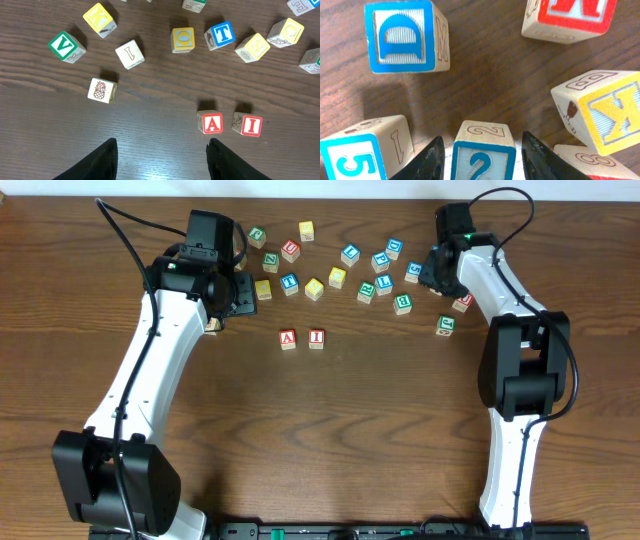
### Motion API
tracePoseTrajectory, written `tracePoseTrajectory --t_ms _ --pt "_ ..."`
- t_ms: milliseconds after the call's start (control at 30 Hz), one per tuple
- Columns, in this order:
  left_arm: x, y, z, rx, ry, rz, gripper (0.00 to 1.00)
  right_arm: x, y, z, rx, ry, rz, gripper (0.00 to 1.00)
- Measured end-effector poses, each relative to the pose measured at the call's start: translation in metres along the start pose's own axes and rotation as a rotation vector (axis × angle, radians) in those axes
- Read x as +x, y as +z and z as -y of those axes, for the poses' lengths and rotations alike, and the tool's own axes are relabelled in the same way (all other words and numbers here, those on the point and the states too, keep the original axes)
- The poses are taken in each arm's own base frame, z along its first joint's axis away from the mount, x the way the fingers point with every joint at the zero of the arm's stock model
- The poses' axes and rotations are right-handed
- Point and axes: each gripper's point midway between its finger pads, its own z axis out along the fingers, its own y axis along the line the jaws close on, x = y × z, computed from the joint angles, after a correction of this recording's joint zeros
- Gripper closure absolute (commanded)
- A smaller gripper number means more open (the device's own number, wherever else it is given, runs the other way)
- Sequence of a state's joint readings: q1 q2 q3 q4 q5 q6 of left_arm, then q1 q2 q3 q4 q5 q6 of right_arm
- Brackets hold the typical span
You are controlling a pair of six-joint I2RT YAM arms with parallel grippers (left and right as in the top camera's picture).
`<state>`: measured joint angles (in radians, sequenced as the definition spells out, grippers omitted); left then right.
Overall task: Spell out AI2
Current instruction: 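Move the right gripper over the blue 2 block and grasp it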
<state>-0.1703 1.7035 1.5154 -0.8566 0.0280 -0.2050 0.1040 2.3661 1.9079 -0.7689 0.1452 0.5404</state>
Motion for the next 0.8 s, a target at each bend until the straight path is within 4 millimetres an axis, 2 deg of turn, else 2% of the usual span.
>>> tracePoseTrajectory --t_ms 100,200,400,633,800 --pt "0.0000 0.0000 0.0001 0.000 0.000 0.000 0.44 -0.0010 0.0000 0.0006 0.003 0.000 0.004 0.59" --pt "0.0000 0.0000 0.0000 0.000 0.000 0.000 0.44 -0.0013 0.0000 0.0008 0.003 -0.003 0.005 0.69" --pt "0.0000 0.0000 0.0001 0.000 0.000 0.000 0.44 -0.0057 0.0001 -0.0020 -0.011 -0.040 0.021 0.83" --pt "0.0000 0.0000 0.0000 0.000 0.000 0.000 0.44 -0.0048 0.0003 -0.0026 -0.023 -0.095 0.012 0.87" --pt "0.0000 0.0000 0.0001 0.000 0.000 0.000 0.44 0.0025 -0.0029 -0.0062 -0.054 -0.167 -0.023 0.86"
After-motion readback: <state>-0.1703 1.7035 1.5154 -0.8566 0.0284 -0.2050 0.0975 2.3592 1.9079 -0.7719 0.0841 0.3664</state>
